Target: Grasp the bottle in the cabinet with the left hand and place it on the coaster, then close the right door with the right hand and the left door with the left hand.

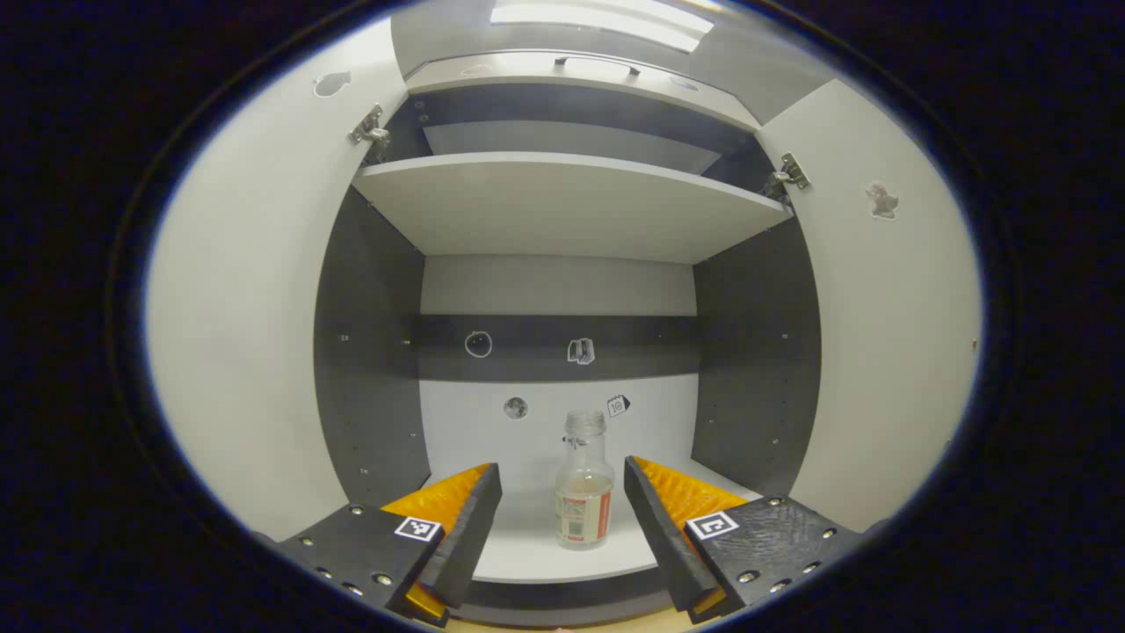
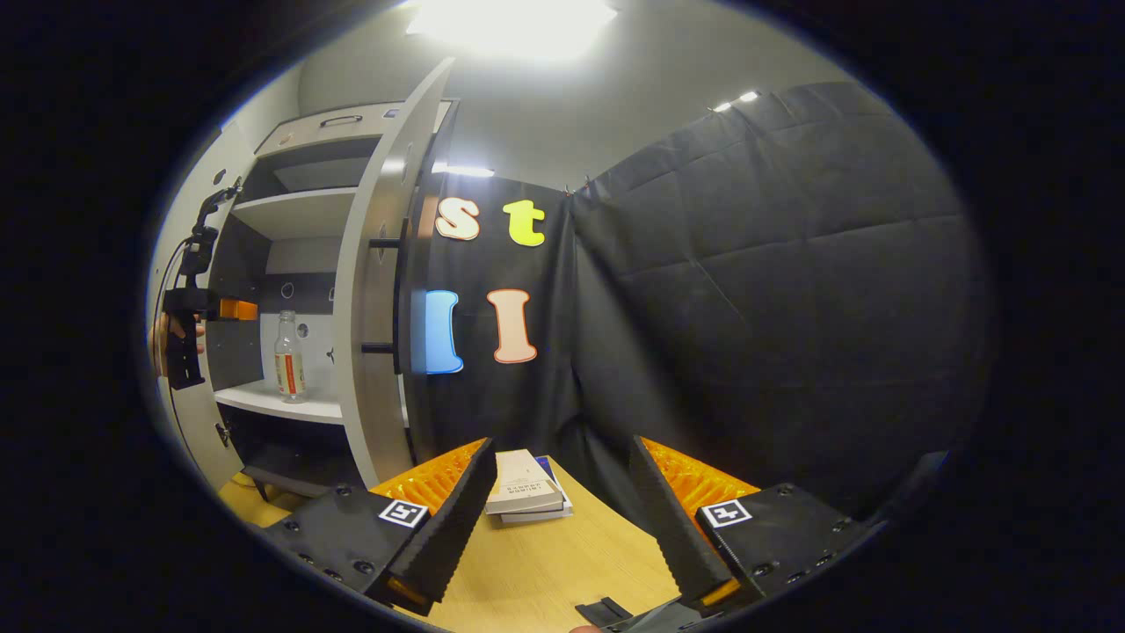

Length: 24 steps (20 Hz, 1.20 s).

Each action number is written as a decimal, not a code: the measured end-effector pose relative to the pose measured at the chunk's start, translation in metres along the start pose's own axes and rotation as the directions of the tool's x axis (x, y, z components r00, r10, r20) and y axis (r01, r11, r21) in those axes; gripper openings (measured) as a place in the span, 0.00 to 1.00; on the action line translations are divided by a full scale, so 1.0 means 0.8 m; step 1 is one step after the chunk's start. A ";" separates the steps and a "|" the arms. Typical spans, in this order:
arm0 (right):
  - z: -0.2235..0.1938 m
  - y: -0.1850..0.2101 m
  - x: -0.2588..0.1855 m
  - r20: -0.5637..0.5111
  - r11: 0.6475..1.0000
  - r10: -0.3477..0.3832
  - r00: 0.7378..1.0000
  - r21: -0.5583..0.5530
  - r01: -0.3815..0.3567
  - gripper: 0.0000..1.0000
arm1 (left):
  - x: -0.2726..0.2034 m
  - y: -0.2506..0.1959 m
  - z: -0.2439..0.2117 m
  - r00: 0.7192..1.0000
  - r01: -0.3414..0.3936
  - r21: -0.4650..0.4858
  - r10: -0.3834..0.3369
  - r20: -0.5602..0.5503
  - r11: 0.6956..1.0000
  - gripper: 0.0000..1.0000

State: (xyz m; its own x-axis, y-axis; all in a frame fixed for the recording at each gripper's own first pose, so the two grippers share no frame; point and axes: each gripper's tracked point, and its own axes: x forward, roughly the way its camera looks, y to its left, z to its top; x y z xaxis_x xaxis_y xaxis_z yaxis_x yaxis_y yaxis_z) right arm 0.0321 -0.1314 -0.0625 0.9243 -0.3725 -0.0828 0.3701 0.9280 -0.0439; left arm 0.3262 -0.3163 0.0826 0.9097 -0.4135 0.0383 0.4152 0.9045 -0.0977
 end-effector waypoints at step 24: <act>-0.011 0.012 0.007 -0.014 0.992 -0.116 0.993 -0.041 0.115 0.97 | 0.150 -0.012 -0.035 0.997 0.066 -0.001 -0.066 -0.036 0.998 0.49</act>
State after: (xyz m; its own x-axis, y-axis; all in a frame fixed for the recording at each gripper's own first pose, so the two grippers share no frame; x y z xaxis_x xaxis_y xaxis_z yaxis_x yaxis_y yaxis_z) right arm 0.0397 -0.1243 -0.0721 0.8736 -0.4779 -0.0914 0.4702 0.8775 -0.0941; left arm 0.4313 -0.3774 0.0604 0.8794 -0.4760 0.0087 0.4745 0.8750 -0.0962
